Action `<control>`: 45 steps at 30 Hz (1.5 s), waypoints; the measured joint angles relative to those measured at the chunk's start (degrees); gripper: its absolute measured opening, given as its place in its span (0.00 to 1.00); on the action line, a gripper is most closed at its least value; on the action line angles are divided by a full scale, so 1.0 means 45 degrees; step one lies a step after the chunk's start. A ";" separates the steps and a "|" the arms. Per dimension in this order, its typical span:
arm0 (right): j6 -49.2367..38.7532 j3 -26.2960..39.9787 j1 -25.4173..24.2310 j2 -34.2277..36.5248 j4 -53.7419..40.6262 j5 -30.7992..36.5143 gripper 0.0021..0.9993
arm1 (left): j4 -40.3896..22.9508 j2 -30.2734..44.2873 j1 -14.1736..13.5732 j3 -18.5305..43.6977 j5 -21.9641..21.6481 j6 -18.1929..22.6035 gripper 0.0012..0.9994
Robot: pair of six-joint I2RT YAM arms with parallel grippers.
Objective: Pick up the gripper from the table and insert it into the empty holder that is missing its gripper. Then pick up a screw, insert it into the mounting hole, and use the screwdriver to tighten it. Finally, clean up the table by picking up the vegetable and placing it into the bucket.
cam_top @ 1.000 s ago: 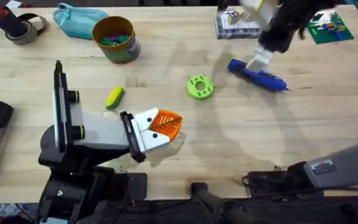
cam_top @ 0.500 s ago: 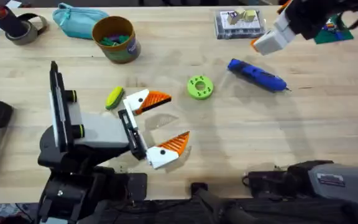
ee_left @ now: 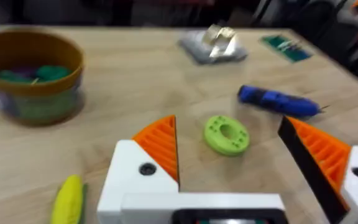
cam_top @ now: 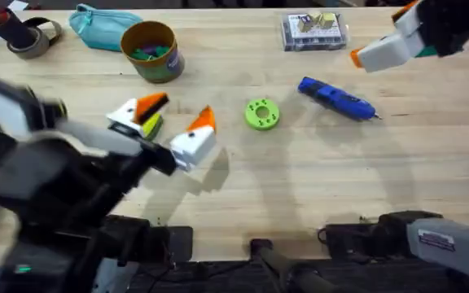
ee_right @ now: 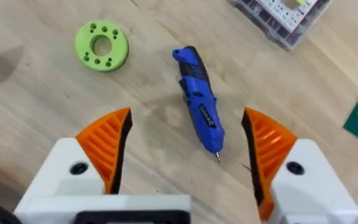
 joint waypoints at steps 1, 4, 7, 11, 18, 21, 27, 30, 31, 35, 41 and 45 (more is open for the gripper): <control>0.0017 0.0000 -0.0233 -0.0004 -0.0040 -0.0250 1.00 | -0.0520 0.0537 0.0000 0.0636 -0.0350 0.0100 0.99; 0.0057 -0.0048 -0.0990 -0.0004 -0.0060 -0.1017 1.00 | -0.2829 0.2166 0.0000 0.2722 -0.1263 0.0541 0.99; 0.0063 -0.0328 -0.1564 -0.0005 -0.0116 -0.1608 1.00 | -0.5111 0.3749 0.0000 0.4700 -0.2222 0.0878 0.99; 0.0110 -0.0793 -0.1752 0.0000 -0.0185 -0.2148 1.00 | -0.7158 0.5388 0.0000 0.6561 -0.3391 0.1120 0.99; 0.0117 -0.0945 -0.1752 -0.0099 -0.0075 -0.3101 1.00 | -0.9382 0.7836 0.0000 0.8503 -0.4971 0.1296 0.99; 0.0114 -0.0952 -0.1752 -0.0463 -0.0214 -0.3241 1.00 | -0.9601 0.8739 0.0076 0.8601 -0.5356 0.1360 0.99; -0.0010 -0.0952 -0.1752 -0.1511 -0.0831 -0.3344 1.00 | -0.9579 1.0373 0.0741 0.8606 -0.5624 0.1428 0.99; -0.0051 -0.0961 -0.1752 -0.1761 -0.0833 -0.3389 1.00 | -0.9577 1.1007 0.1045 0.8606 -0.5668 0.1436 0.99; -0.0053 -0.0981 -0.1752 -0.1794 -0.0830 -0.3401 1.00 | -0.9577 1.1181 0.1115 0.8606 -0.5683 0.1452 0.99; -0.0053 -0.1089 -0.1752 -0.1802 -0.0811 -0.3403 1.00 | -0.9560 1.1615 0.1248 0.8606 -0.5706 0.1467 0.99; -0.0100 -0.1117 -0.1752 -0.1802 -0.0784 -0.3403 1.00 | -0.9550 1.1681 0.1243 0.8606 -0.5946 0.1467 0.99; -0.0102 -0.1117 -0.1752 -0.1802 -0.0784 -0.3403 1.00 | -0.9553 1.1681 0.1243 0.8606 -0.5988 0.1467 0.99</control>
